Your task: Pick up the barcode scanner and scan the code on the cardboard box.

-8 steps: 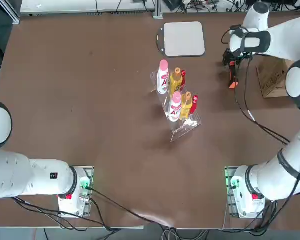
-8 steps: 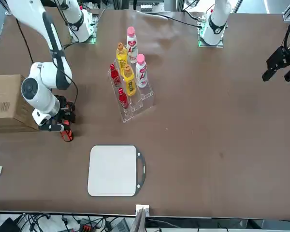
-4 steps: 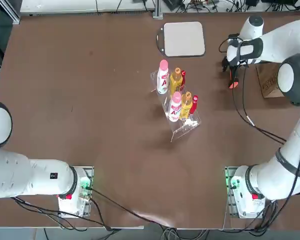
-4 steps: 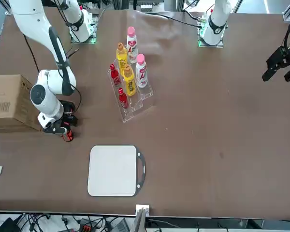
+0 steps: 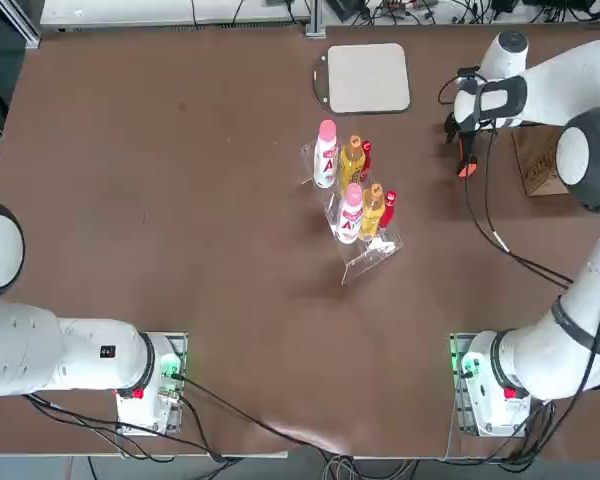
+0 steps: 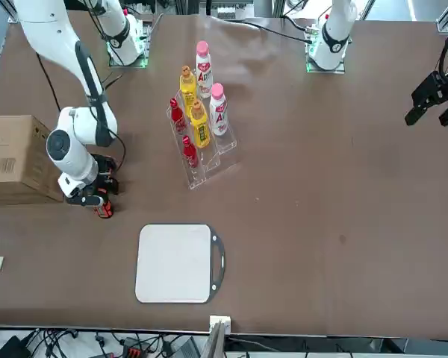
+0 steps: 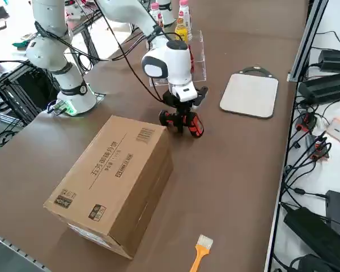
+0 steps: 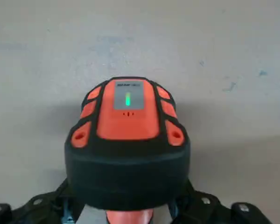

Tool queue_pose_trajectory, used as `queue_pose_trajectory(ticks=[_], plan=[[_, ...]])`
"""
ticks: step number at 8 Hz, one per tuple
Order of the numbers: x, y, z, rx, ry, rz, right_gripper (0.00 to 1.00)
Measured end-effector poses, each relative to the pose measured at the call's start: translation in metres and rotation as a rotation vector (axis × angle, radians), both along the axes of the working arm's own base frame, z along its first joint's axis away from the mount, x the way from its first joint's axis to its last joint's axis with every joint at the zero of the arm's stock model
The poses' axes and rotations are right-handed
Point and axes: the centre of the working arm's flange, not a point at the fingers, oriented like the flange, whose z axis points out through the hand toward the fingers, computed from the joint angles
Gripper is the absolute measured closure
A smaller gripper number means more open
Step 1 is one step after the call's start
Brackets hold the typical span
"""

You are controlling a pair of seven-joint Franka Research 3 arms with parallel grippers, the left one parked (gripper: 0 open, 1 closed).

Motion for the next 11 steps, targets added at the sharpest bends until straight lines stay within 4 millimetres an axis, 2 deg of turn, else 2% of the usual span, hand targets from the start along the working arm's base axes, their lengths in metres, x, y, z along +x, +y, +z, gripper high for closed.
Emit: queue_pose_trajectory(ticks=[1, 3, 4, 5, 6, 7, 9, 11], plan=[[0.0, 0.0, 0.002, 0.001, -0.003, 0.0, 0.09], [-0.001, 0.0, 0.004, 0.003, -0.004, -0.001, 0.2], [-0.003, 0.0, 0.004, 0.003, -0.002, -0.001, 0.32], [-0.004, 0.0, 0.003, 0.003, 0.001, -0.001, 0.36], [-0.005, 0.0, 0.002, 0.003, 0.008, 0.0, 0.56], [-0.007, 0.0, 0.0, 0.003, 0.018, 0.004, 0.63], [-0.007, 0.0, 0.001, 0.003, 0.019, 0.011, 0.64], [-0.004, 0.001, 0.012, 0.008, 0.0, 0.014, 0.64]])
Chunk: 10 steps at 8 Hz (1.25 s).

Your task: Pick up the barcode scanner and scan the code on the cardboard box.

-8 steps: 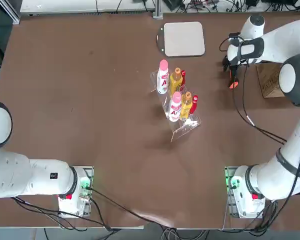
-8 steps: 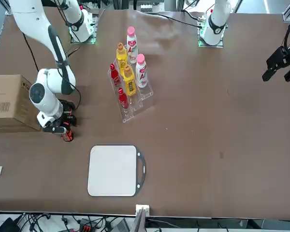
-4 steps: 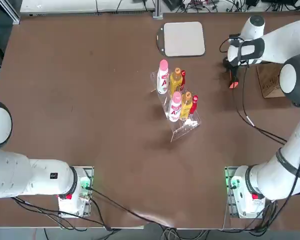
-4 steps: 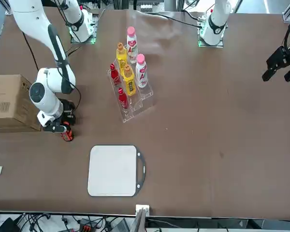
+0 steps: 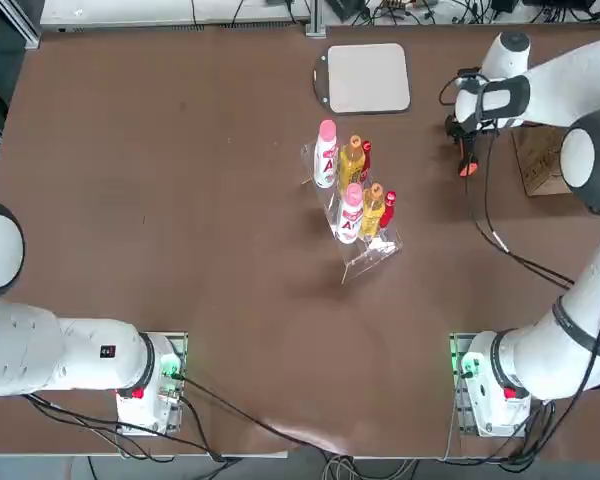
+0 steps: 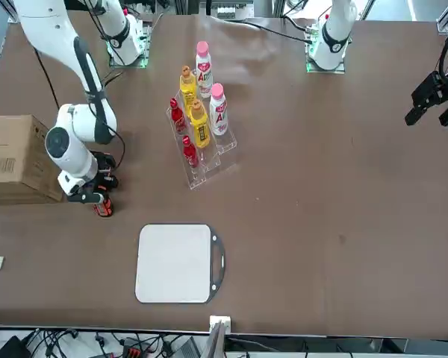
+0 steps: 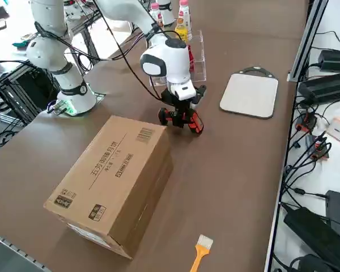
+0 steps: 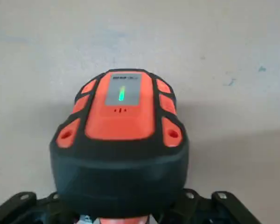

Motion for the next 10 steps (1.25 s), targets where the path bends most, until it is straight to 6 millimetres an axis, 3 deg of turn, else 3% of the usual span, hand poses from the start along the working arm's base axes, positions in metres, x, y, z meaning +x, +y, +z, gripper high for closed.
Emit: queue_pose_trajectory(ticks=[2, 5, 7, 10], plan=[[0.002, 0.001, 0.027, 0.014, -0.01, 0.003, 0.64], [-0.002, -0.003, 0.091, 0.046, -0.018, -0.01, 0.64], [-0.009, -0.017, 0.139, 0.071, -0.028, -0.033, 0.64], [-0.029, -0.055, 0.2, 0.103, -0.007, -0.073, 0.64]])
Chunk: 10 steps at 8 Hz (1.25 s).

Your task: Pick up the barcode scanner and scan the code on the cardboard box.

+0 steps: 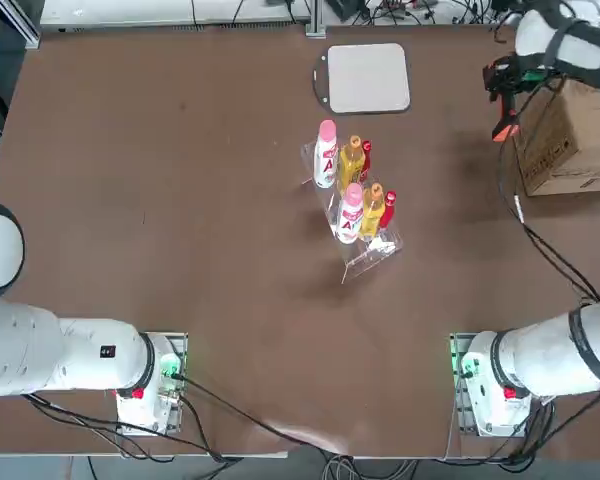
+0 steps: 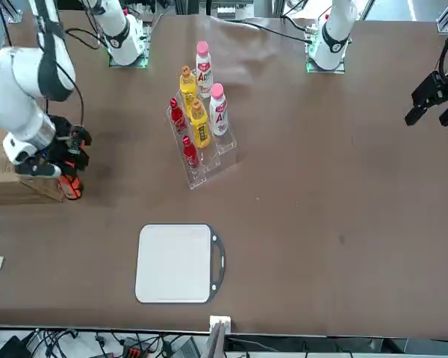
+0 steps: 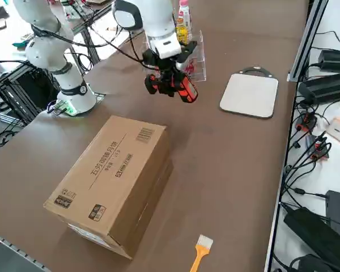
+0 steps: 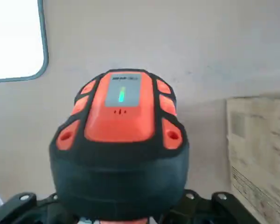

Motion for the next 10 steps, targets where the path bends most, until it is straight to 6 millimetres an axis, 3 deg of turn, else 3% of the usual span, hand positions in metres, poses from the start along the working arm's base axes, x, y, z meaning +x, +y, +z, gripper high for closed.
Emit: queue_pose_trajectory(ticks=[3, 5, 8, 10], plan=[[-0.029, -0.063, 0.054, 0.033, 0.058, -0.001, 0.64], [-0.055, -0.112, 0.075, 0.052, 0.071, -0.002, 0.64], [-0.079, -0.174, 0.084, 0.058, 0.064, -0.012, 0.64], [-0.075, -0.186, 0.08, 0.049, 0.072, -0.021, 0.64]])
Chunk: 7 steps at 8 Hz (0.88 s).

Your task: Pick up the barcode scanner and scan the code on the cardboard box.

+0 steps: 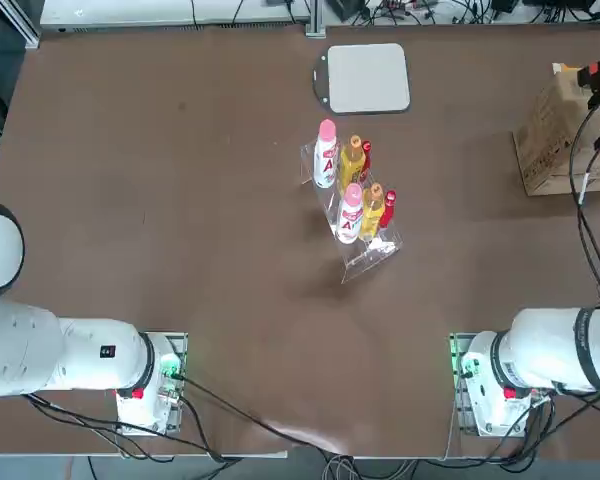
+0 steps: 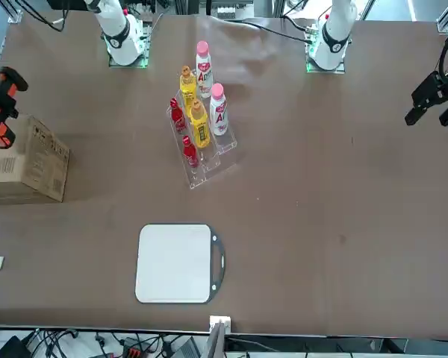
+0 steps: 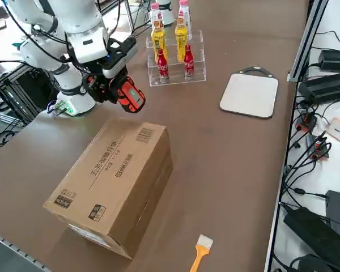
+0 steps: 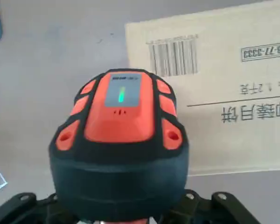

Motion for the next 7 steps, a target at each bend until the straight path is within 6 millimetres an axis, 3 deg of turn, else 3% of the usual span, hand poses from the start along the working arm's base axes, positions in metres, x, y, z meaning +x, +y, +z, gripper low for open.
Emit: queue_pose_trajectory(ticks=[4, 7], plan=[[0.039, -0.016, -0.019, -0.047, 0.036, 0.007, 0.64], [0.047, -0.023, -0.029, -0.053, 0.055, 0.006, 0.64]])
